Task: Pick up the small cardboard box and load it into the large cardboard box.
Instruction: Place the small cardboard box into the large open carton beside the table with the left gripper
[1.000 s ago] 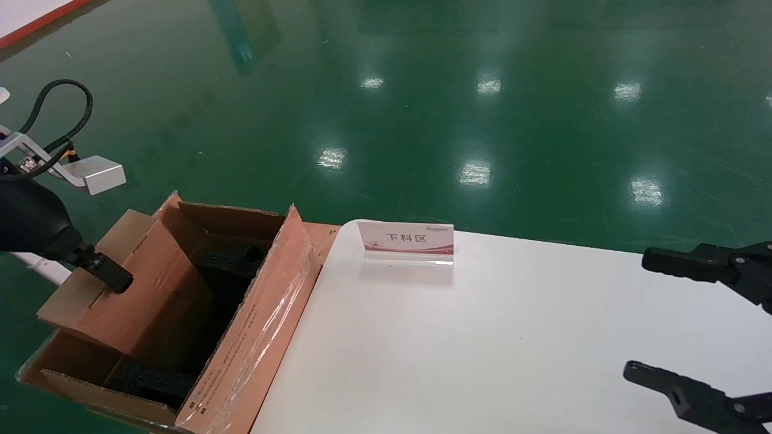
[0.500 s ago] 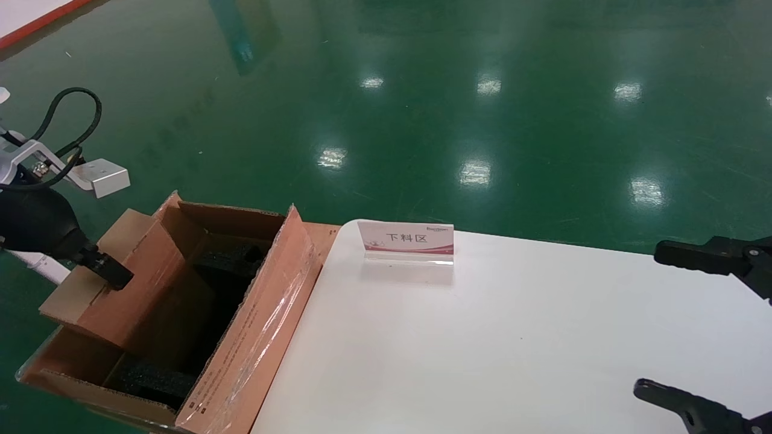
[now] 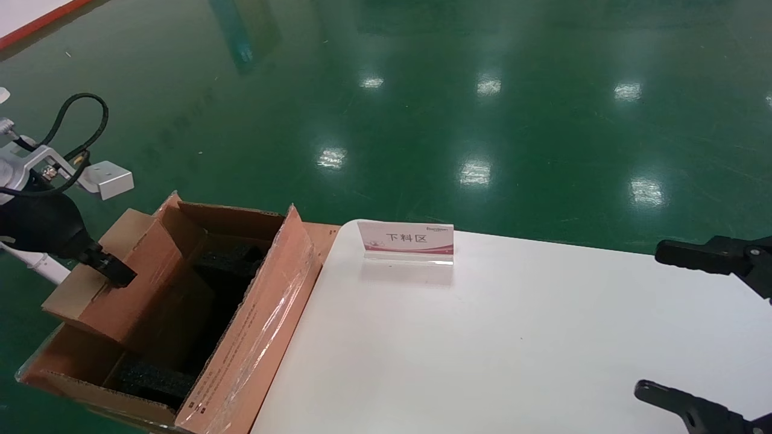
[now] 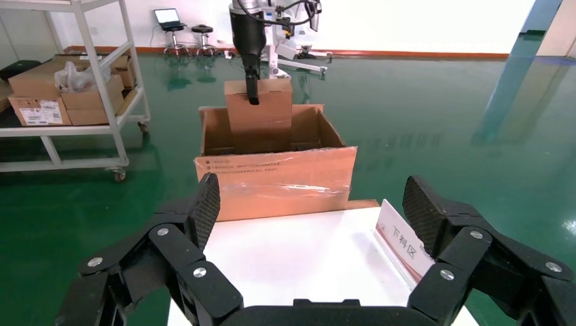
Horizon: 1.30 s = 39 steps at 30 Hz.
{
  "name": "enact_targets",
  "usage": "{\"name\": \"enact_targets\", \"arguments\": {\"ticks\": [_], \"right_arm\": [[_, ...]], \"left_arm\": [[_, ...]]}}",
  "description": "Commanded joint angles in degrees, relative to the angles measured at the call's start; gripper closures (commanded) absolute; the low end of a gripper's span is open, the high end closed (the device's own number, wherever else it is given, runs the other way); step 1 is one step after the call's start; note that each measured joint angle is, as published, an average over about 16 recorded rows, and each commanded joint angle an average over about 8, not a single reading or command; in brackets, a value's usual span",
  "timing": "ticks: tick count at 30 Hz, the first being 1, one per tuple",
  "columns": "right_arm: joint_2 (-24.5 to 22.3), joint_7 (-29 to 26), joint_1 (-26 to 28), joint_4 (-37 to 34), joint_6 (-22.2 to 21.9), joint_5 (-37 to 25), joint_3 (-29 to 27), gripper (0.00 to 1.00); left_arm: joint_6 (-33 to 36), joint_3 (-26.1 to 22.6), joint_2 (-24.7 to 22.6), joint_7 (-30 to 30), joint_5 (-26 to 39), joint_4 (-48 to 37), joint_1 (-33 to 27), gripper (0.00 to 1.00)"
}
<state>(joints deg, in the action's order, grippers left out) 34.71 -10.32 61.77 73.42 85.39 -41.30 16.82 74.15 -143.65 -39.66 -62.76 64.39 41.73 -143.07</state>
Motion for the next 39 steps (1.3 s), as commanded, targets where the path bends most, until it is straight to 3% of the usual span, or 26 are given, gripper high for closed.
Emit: {"name": "enact_targets", "arguments": {"ticks": [1,19,39], "right_arm": [[0.0,0.0,0.0,0.0,0.0,0.0,0.01,0.0],[-0.03,0.03,0.01,0.0,-0.03,0.04,0.07,0.0],[-0.05,0.06,0.03,0.0,-0.06,0.09,0.13,0.0]], "left_arm": [[-0.46,-0.01,-0.05,-0.08,0.05,0.02,0.39,1.0],[-4.61,-0.24,-1.71,-1.78,0.09,-2.36,6.4,1.0],[-6.94,0.98,-5.32,-0.2,-2.86,-11.59,16.55,1.0]]}}
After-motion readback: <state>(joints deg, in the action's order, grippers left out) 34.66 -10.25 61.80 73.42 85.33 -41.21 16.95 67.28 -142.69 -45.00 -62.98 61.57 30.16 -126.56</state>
